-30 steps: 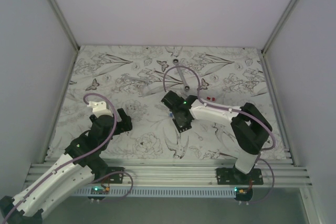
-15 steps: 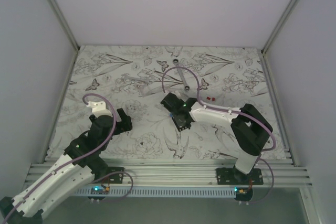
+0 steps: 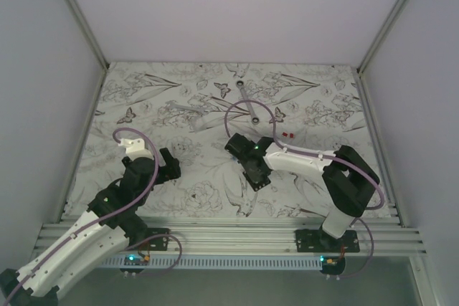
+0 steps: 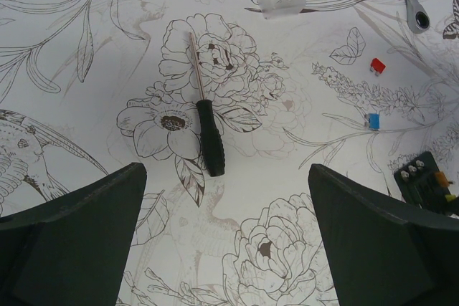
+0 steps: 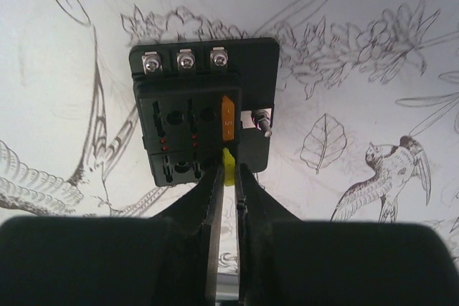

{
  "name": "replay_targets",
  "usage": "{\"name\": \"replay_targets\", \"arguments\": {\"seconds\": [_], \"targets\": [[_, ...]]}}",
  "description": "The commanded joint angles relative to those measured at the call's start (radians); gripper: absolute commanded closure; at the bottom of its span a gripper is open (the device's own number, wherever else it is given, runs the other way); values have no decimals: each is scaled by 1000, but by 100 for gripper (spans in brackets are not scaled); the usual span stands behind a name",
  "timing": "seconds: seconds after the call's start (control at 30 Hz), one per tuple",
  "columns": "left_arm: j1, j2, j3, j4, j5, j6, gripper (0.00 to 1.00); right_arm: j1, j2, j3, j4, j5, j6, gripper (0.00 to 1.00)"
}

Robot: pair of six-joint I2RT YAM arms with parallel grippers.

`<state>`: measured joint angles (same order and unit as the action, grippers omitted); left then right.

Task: Snap on the fuse box
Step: Install the fuse at the fuse box base.

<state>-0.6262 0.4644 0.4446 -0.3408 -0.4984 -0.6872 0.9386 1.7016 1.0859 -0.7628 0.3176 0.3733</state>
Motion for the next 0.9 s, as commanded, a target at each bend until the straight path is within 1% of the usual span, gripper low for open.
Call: {"name": "replay_targets", "arguments": {"seconds": [0.0,0.07,0.13,0.2,0.37,0.47,0.57,0.87], "targets": [[5,-5,-12,1,-12,5,0,8,-6,-29,-47,-51,-3,82],[5,-4,-11,0,-12,5,0,8,-9,-30,-25,-55,-5,77],[6,-3,-10,0,-10,6,0,8,-8,-30,-9,-53,-5,74],[5,-2,-10,1,-11,5,0,8,-9,-29,4,-54,-3,69],[5,-3,-10,1,-11,6,0,6,-56,-35,43,-69,-3,66],[5,-2,-10,1,-11,5,0,-7,-82,-49,71,-79,-2,66],[5,-2,-10,1,-9,6,0,-27,-106,-71,95,-91,6,69],[5,-1,-10,1,-8,5,0,-52,-112,-105,122,-87,20,76]]}}
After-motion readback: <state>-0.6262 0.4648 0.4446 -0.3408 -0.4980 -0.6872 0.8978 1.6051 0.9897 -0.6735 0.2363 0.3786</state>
